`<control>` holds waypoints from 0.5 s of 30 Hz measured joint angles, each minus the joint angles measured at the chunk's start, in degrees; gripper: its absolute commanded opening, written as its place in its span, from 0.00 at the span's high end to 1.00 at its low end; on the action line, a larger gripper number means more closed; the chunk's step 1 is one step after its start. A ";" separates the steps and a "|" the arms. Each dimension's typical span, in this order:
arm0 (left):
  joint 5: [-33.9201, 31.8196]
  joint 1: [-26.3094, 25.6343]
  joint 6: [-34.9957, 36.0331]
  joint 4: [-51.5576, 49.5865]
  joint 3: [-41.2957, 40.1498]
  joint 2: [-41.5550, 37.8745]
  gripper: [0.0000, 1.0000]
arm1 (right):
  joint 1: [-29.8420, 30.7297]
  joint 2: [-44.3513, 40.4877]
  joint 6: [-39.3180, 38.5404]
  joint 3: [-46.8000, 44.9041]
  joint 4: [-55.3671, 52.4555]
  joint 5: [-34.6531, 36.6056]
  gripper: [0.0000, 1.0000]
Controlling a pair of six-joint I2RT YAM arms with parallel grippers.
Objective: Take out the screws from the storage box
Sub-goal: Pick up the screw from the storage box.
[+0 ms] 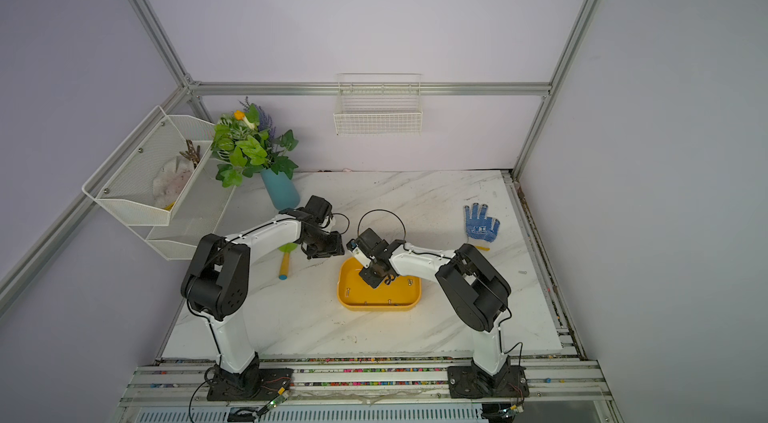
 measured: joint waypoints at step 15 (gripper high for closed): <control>0.00 0.00 -0.02 0.00 0.00 0.00 0.46 | 0.00 -4.63 0.50 -1.53 -3.34 -0.33 0.88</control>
